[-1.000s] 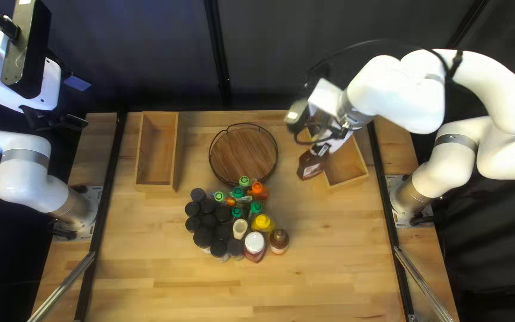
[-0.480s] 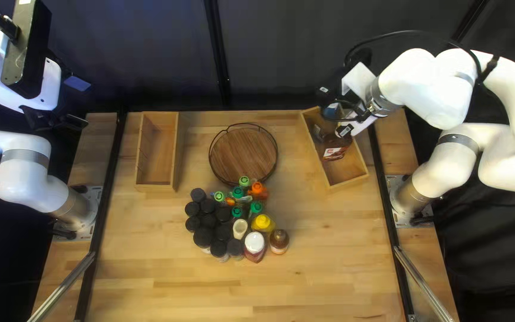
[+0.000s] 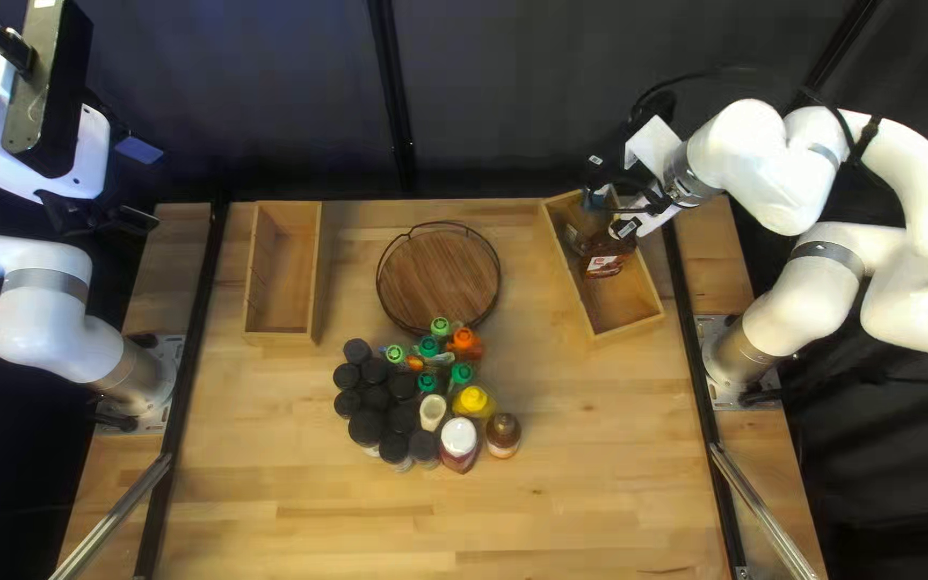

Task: Separate condiments, baby food and spices and place it in 3 different racks/containers

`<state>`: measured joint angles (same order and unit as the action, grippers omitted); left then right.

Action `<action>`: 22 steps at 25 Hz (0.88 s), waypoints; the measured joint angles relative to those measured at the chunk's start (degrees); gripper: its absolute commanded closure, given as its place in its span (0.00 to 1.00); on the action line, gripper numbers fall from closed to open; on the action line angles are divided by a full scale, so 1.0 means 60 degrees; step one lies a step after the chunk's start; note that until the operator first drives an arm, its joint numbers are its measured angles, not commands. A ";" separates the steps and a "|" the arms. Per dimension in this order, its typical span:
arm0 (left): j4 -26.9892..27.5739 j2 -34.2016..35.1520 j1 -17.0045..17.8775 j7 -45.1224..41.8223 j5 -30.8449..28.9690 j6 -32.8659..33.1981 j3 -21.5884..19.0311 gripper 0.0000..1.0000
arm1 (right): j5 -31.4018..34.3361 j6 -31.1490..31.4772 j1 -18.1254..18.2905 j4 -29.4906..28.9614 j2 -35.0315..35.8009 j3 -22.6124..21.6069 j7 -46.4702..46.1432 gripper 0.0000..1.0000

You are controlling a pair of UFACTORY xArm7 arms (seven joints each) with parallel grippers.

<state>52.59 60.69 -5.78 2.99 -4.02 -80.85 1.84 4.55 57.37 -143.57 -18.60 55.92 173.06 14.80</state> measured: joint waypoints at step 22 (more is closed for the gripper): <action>0.0000 0.0000 0.0000 0.0000 0.0000 0.0000 0.0000 0.00 | 0.0031 -0.0409 0.0072 0.0178 -0.0643 -0.0012 0.0053 0.00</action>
<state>52.59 60.69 -5.78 2.99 -4.02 -80.85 1.84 4.73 54.92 -143.14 -17.53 52.06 172.99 15.11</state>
